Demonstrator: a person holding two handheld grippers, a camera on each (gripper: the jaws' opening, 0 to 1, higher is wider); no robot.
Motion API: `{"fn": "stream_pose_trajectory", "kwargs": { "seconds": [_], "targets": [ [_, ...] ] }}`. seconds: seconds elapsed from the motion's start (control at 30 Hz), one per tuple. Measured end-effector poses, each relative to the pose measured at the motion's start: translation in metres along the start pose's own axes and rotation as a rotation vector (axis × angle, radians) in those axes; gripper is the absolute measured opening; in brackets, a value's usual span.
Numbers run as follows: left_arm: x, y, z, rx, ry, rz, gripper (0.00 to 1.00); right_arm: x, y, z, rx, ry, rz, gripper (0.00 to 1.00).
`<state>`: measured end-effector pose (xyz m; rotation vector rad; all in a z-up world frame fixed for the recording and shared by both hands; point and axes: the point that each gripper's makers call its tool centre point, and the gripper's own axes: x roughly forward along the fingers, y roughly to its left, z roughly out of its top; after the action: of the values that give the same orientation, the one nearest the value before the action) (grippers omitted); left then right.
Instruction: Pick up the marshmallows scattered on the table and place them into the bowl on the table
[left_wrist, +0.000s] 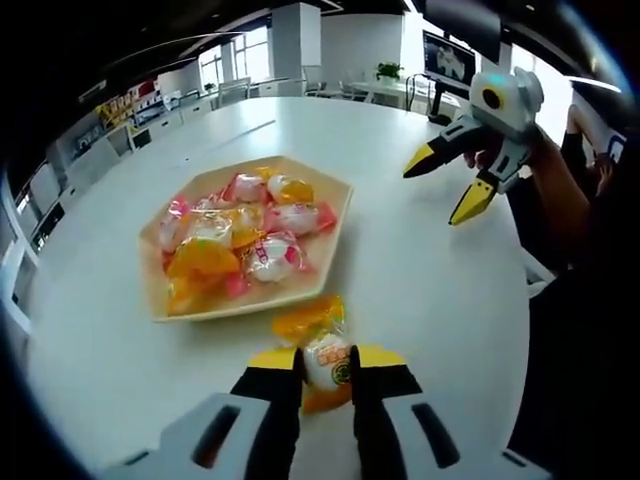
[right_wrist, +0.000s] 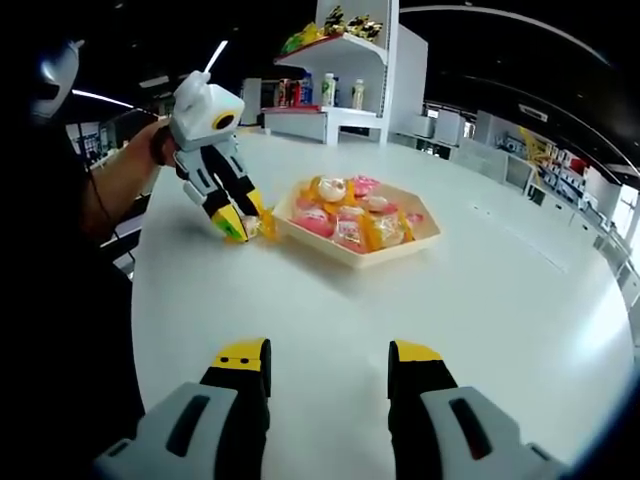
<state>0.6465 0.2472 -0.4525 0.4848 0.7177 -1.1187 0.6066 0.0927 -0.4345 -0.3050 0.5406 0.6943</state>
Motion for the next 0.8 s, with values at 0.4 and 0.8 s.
{"fn": "stream_pose_trajectory", "kwargs": {
  "seconds": [0.4,0.8],
  "targets": [
    [-0.0017,-0.0007,-0.0001,0.017,0.001,0.003,0.19,0.0002,0.0001,-0.0014,0.002,0.002,0.000,0.47],
    [-0.0061,-0.0030,-0.0027,0.045,0.004,-0.013,0.19,0.0013,0.0012,-0.0012,0.001,0.004,0.003,0.47]
  ]
}}
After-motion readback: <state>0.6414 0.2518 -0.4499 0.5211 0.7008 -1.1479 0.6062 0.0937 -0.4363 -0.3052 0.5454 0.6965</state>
